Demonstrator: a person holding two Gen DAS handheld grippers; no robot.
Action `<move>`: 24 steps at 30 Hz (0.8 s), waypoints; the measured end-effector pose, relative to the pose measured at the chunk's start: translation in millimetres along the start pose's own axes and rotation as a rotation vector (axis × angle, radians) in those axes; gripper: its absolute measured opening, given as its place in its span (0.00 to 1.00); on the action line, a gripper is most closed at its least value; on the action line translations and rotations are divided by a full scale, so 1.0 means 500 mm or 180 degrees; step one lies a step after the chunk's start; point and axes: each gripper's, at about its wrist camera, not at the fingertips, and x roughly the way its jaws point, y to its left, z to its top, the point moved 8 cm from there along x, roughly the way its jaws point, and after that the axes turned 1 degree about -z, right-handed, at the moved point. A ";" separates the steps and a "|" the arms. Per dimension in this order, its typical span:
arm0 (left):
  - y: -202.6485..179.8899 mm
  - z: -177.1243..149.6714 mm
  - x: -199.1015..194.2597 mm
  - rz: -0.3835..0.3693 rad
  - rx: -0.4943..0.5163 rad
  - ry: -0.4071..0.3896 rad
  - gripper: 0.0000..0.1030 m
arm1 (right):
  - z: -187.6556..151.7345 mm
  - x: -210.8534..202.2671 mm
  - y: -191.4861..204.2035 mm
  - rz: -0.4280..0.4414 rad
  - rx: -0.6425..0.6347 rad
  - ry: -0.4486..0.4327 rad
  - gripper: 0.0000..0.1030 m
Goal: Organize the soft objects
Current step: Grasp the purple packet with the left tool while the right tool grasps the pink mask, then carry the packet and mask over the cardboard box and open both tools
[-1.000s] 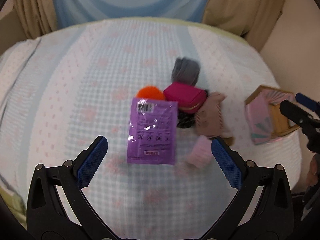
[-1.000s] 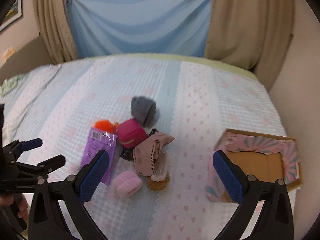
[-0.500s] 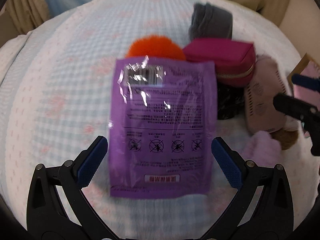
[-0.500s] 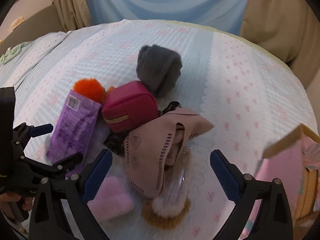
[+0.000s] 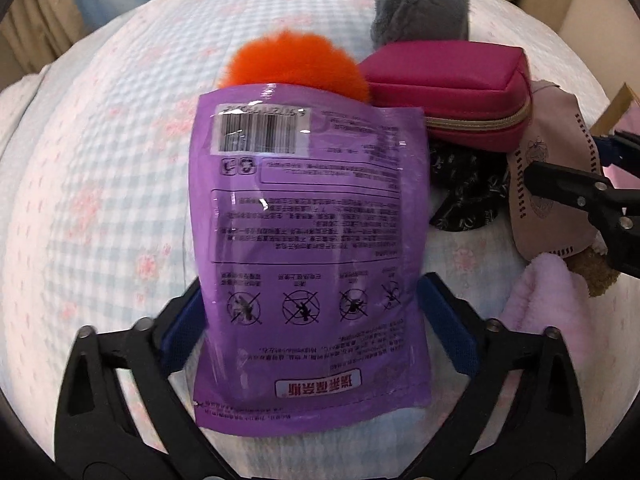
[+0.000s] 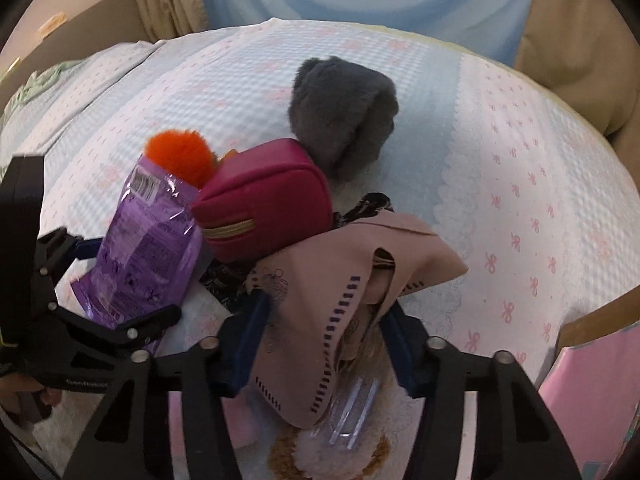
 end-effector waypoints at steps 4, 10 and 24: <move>-0.017 0.011 -0.004 -0.0008 0.0154 -0.0027 0.59 | -0.003 -0.009 0.013 -0.0051 -0.0024 -0.0034 0.34; -0.011 0.014 -0.025 -0.0108 0.0080 -0.0016 0.38 | -0.001 -0.023 0.012 -0.0107 0.0067 -0.0083 0.26; 0.010 0.050 -0.109 -0.0215 -0.0033 -0.0314 0.37 | 0.034 -0.107 0.004 -0.0221 0.0287 -0.0286 0.25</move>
